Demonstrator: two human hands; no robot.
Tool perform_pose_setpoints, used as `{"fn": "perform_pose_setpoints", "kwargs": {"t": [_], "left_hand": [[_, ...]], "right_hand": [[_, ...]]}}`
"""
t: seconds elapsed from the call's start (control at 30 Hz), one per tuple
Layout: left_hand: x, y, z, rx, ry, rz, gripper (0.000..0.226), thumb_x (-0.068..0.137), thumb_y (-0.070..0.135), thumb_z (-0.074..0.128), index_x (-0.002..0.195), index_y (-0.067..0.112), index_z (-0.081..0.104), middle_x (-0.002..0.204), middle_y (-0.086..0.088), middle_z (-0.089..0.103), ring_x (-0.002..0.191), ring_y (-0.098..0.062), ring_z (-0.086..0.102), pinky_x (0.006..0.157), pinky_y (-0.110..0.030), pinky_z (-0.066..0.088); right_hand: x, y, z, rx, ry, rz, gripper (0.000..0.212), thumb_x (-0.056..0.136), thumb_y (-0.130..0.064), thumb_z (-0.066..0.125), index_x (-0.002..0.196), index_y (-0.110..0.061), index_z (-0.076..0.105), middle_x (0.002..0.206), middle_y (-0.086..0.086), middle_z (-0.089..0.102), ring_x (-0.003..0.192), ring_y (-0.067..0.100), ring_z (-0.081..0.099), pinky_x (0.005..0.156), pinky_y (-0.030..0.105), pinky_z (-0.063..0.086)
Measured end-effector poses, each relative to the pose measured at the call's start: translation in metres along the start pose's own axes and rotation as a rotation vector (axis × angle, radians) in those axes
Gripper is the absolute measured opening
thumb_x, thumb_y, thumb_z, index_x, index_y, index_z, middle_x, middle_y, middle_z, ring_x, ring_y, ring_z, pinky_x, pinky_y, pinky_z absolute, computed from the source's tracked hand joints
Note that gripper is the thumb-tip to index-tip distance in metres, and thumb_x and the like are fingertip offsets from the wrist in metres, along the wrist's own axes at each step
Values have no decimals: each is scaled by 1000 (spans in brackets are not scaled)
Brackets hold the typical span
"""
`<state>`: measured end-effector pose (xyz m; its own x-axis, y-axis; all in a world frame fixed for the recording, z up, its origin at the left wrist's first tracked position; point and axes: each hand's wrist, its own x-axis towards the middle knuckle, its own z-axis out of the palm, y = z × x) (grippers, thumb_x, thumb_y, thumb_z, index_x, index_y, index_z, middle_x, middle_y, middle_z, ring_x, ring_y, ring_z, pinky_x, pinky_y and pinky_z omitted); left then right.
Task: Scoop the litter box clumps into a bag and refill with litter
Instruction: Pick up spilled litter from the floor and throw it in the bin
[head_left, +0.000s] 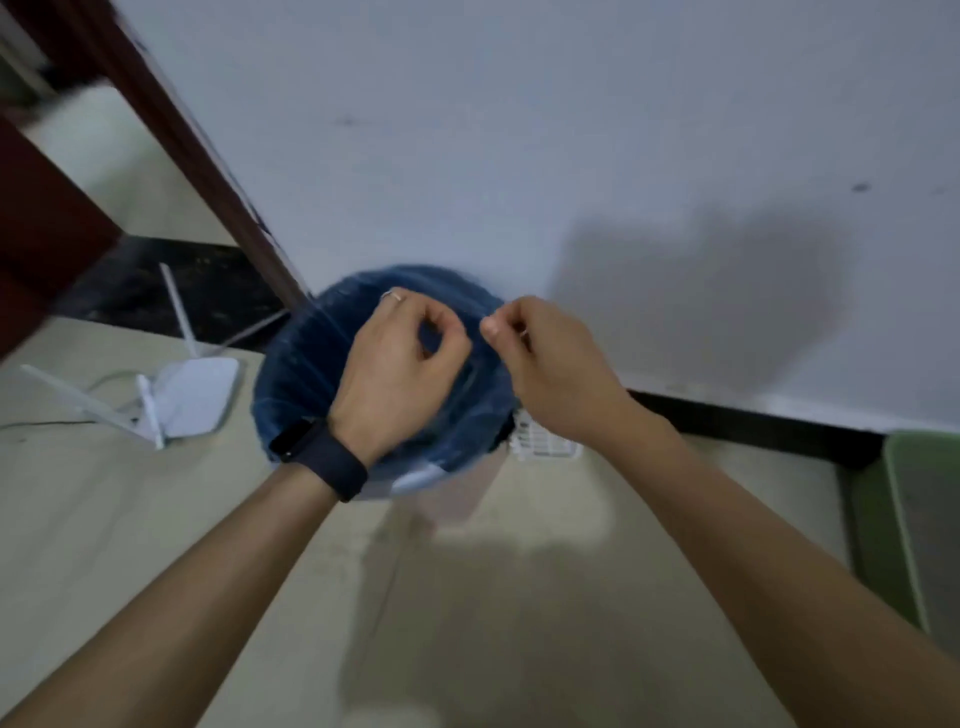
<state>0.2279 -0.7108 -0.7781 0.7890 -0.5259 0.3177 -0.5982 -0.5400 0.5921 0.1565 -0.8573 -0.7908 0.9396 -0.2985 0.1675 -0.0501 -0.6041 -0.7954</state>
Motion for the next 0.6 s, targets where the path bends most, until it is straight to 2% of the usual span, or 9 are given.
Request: {"fn": "perform_pose_setpoints", "kwargs": {"t": [0.07, 0.17, 0.27, 0.33, 0.37, 0.43, 0.5, 0.57, 0.6], "left_hand": [[18, -25, -23, 118, -27, -81, 15, 90, 31, 52, 81, 19, 55, 87, 4, 52, 76, -12, 52, 72, -26, 42], [35, -57, -42, 401, -229, -168, 26, 96, 35, 39, 80, 17, 51, 91, -5, 51, 85, -28, 57, 74, -38, 42], [37, -72, -51, 674, -428, -153, 32, 101, 40, 35, 86, 18, 52, 103, -10, 57, 91, -30, 58, 77, -40, 47], [37, -81, -54, 755, -530, -125, 24, 97, 40, 48, 110, 21, 54, 120, -8, 53, 105, -28, 54, 84, -42, 48], [36, -82, -55, 756, -574, -126, 34, 93, 40, 55, 123, 25, 49, 129, -6, 48, 112, -28, 50, 89, -43, 46], [33, -81, -56, 733, -597, -145, 44, 89, 43, 59, 130, 31, 48, 133, -3, 47, 116, -27, 50, 90, -42, 46], [32, -77, -56, 756, -539, -100, 24, 93, 49, 52, 103, 31, 64, 110, -1, 62, 98, -24, 59, 79, -38, 49], [30, -69, -59, 758, -453, -74, 36, 97, 52, 41, 77, 27, 57, 78, 2, 63, 75, -22, 62, 65, -36, 50], [28, -63, -60, 723, -384, -49, 36, 98, 51, 39, 76, 26, 51, 71, 3, 60, 69, -23, 61, 60, -37, 49]], "right_hand": [[23, -17, 10, -97, -68, -79, 29, 101, -31, 45, 90, -7, 59, 80, 0, 61, 74, 20, 55, 68, 33, 39], [49, -20, 28, -360, -277, -136, 8, 97, -13, 47, 100, -7, 53, 98, 5, 60, 91, 25, 57, 68, 32, 40], [58, -18, 38, -522, -481, -159, 39, 84, -7, 54, 122, -16, 48, 111, 8, 55, 105, 29, 51, 82, 37, 45], [60, -16, 42, -573, -487, -171, 47, 85, -17, 56, 131, -23, 47, 119, 7, 53, 112, 29, 47, 89, 42, 45], [61, -15, 43, -566, -452, -175, 44, 88, -24, 57, 131, -24, 49, 120, 6, 55, 113, 28, 48, 90, 42, 46], [62, -12, 46, -513, -366, -201, 31, 94, -34, 55, 121, -21, 58, 110, 2, 65, 105, 24, 57, 86, 41, 50], [64, -9, 44, -534, -322, -250, 23, 93, -27, 53, 112, -21, 64, 101, 0, 69, 99, 25, 60, 83, 41, 51], [63, -11, 38, -504, -317, -293, 36, 81, -19, 54, 116, -24, 63, 109, 0, 67, 103, 25, 57, 88, 41, 50], [61, -13, 33, -427, -275, -298, 38, 79, -20, 57, 116, -25, 63, 110, -1, 67, 102, 22, 58, 88, 40, 50]]}}
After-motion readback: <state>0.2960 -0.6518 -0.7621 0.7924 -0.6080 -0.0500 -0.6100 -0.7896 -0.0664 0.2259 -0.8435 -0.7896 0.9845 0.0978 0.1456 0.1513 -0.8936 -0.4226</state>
